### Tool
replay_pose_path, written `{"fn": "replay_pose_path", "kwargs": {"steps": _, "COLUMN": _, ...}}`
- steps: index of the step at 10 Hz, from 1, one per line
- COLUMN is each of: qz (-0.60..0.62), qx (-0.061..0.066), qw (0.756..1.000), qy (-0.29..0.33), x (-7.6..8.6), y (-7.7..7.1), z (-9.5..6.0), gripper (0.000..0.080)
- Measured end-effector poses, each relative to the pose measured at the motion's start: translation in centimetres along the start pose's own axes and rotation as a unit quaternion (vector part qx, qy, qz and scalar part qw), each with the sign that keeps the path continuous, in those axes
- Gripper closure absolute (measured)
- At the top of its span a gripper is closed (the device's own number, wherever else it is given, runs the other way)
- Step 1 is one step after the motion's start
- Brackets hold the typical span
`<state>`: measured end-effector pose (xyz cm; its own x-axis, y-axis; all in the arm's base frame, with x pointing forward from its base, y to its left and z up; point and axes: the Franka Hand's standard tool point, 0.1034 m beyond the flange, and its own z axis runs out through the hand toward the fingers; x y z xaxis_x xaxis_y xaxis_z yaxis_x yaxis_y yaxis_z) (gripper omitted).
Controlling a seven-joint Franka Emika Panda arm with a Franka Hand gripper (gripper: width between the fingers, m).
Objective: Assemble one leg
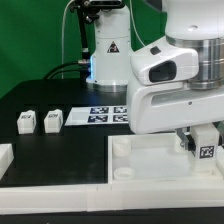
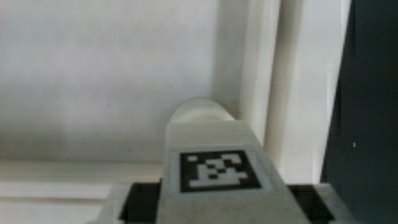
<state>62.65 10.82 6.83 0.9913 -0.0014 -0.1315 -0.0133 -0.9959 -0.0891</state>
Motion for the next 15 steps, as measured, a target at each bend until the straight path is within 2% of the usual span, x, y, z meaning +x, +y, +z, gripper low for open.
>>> {"fn": "replay_pose_path", "kwargs": {"steps": 3, "qz": 0.152, "qx": 0.005, "qw": 0.988, "qy": 0.026, "x": 0.4, "y": 0.0, "z": 0.0, "gripper": 0.0509}}
{"fn": "replay_pose_path", "kwargs": {"steps": 5, "qz": 0.283, "qx": 0.017, "qw": 0.958, "qy": 0.035, "x": 0.4, "y": -0.2, "z": 0.1, "gripper": 0.0509}}
{"fn": "replay_pose_path", "kwargs": {"steps": 7, "qz": 0.414, "qx": 0.042, "qw": 0.909, "qy": 0.03, "x": 0.5, "y": -0.4, "z": 0.1, "gripper": 0.0509}}
{"fn": "replay_pose_path", "kwargs": {"steps": 8, "qz": 0.453, "qx": 0.048, "qw": 0.89, "qy": 0.026, "x": 0.5, "y": -0.4, "z": 0.1, "gripper": 0.0508}}
{"fn": "replay_pose_path", "kwargs": {"steps": 11, "qz": 0.593, "qx": 0.062, "qw": 0.803, "qy": 0.012, "x": 0.4, "y": -0.7, "z": 0.2, "gripper": 0.0508}}
{"fn": "replay_pose_path", "kwargs": {"steps": 12, "qz": 0.606, "qx": 0.064, "qw": 0.793, "qy": 0.01, "x": 0.4, "y": -0.8, "z": 0.3, "gripper": 0.0508}}
{"fn": "replay_pose_path", "kwargs": {"steps": 13, "qz": 0.595, "qx": 0.064, "qw": 0.801, "qy": 0.011, "x": 0.4, "y": -0.8, "z": 0.3, "gripper": 0.04}}
{"fn": "replay_pose_path", "kwargs": {"steps": 14, "qz": 0.586, "qx": 0.063, "qw": 0.807, "qy": 0.011, "x": 0.4, "y": -0.8, "z": 0.3, "gripper": 0.04}}
{"fn": "replay_pose_path", "kwargs": {"steps": 15, "qz": 0.545, "qx": 0.062, "qw": 0.836, "qy": 0.015, "x": 0.4, "y": -0.9, "z": 0.2, "gripper": 0.0265}}
